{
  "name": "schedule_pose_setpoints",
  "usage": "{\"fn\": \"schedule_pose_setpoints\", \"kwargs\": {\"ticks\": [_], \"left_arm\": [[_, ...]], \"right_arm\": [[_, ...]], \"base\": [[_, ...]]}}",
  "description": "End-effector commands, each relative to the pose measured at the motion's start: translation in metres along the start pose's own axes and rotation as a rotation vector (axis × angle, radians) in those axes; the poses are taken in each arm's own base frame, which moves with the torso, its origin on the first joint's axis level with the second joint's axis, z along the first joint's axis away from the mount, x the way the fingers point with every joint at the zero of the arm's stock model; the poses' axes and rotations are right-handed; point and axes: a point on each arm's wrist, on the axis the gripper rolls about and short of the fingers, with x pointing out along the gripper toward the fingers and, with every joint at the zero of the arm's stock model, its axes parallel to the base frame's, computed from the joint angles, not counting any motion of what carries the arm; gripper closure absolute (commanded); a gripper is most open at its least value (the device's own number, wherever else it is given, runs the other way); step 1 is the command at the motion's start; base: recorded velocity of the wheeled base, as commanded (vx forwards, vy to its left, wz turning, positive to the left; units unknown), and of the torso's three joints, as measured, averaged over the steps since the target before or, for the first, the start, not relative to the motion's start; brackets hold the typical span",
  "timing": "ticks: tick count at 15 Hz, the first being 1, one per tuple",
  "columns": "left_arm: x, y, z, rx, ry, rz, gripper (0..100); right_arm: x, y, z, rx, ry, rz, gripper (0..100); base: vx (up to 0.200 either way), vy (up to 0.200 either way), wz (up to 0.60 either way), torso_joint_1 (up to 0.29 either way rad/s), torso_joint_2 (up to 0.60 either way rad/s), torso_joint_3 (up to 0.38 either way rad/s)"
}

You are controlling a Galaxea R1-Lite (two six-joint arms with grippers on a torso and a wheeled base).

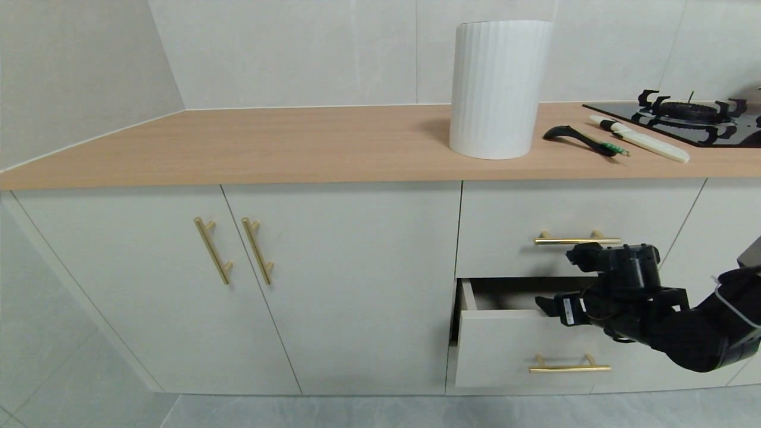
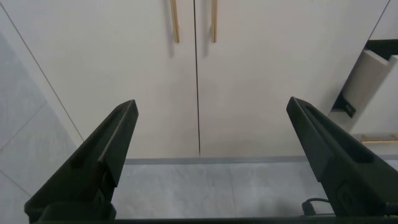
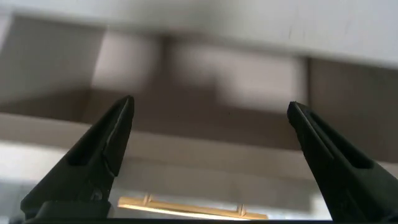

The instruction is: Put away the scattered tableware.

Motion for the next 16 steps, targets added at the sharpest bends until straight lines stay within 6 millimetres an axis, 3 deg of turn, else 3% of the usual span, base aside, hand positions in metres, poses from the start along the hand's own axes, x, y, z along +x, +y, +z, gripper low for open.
{"fn": "schedule_pose_setpoints", "kwargs": {"ticks": [1,7,9,16], "left_arm": [[0.0,0.0,0.0,0.0,0.001,0.001,0],[0.0,0.0,0.0,0.0,0.001,0.0,0],[0.0,0.0,0.0,0.0,0.001,0.001,0],[0.0,0.0,0.0,0.0,0.001,0.001,0]], "right_arm": [[-0.009,-0.001,0.008,0.004,-0.025,0.002,0],[-0.041,-0.004,0.011,-0.014,0.112,0.048,0],[-0.06,-0.006,0.013,-0.042,0.217,0.073,0],[-0.079,-0.004,-0.003,-0.172,0.423,0.105,0]], "base": [[0.0,0.0,0.0,0.0,0.0,0.0],[0.0,0.0,0.0,0.0,0.0,0.0],[0.0,0.0,0.0,0.0,0.0,0.0],[0.0,0.0,0.0,0.0,0.0,0.0]]}}
